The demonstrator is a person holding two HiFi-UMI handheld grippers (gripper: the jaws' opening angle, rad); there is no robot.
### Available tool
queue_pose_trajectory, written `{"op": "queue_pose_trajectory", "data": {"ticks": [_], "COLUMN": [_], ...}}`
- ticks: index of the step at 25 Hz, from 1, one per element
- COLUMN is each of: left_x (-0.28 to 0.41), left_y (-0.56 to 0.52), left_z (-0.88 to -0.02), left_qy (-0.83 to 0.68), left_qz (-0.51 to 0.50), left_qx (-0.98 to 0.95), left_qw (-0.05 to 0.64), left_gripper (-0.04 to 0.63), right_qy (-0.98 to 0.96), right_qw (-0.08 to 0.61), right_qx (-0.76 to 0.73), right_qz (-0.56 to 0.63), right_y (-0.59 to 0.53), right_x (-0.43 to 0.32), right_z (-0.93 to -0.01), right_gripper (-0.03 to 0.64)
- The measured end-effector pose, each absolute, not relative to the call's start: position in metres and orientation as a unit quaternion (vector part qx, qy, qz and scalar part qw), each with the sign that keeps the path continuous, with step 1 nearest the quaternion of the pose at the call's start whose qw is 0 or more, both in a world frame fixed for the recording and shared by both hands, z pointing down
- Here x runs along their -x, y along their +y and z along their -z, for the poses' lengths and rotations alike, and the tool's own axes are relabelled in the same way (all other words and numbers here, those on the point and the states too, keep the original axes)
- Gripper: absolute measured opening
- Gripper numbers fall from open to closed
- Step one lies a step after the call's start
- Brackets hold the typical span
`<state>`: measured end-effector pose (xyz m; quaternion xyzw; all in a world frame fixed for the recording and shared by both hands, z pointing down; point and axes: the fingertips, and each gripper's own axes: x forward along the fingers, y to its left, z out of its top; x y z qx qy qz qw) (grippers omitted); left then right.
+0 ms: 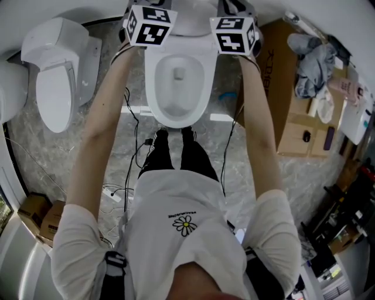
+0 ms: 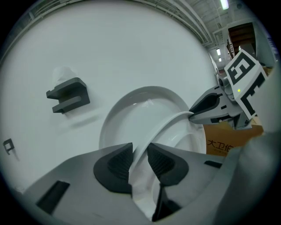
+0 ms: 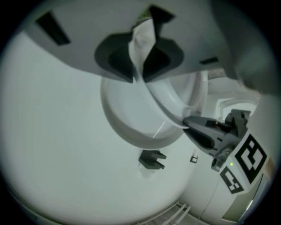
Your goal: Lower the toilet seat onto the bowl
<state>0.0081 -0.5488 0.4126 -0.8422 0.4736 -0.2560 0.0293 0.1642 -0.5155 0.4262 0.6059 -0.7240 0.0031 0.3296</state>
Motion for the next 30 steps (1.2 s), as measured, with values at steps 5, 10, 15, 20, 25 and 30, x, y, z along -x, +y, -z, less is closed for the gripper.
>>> {"op": "queue_pose_trajectory", "data": {"ticks": [5, 10, 15, 20, 25, 30], "left_x": [-0.004, -0.001, 0.003, 0.007, 0.012, 0.016], "left_y": [-0.534, -0.512, -0.482, -0.454, -0.424, -0.386], "left_z": [-0.413, -0.409, -0.41, -0.408, -0.414, -0.42], "left_qy": [0.466, 0.456, 0.442, 0.434, 0.429, 0.443], "left_qz": [0.257, 0.26, 0.256, 0.24, 0.239, 0.242], "left_qx": [0.846, 0.85, 0.858, 0.865, 0.866, 0.856], "left_qw": [0.034, 0.046, 0.06, 0.082, 0.094, 0.108], "left_gripper": [0.121, 0.121, 0.123, 0.124, 0.127, 0.13], "right_qy": [-0.72, -0.715, -0.712, -0.712, -0.711, -0.719], "right_qw": [0.329, 0.325, 0.32, 0.31, 0.316, 0.328], "right_qx": [-0.611, -0.619, -0.625, -0.63, -0.628, -0.612], "right_qz": [-0.01, -0.011, -0.01, -0.005, 0.005, 0.027], "right_y": [-0.5, -0.479, -0.45, -0.423, -0.393, -0.356], "right_x": [-0.159, -0.157, -0.151, -0.146, -0.141, -0.136], "right_z": [-0.425, -0.423, -0.422, -0.42, -0.426, -0.432], "right_gripper": [0.086, 0.087, 0.089, 0.095, 0.097, 0.1]}}
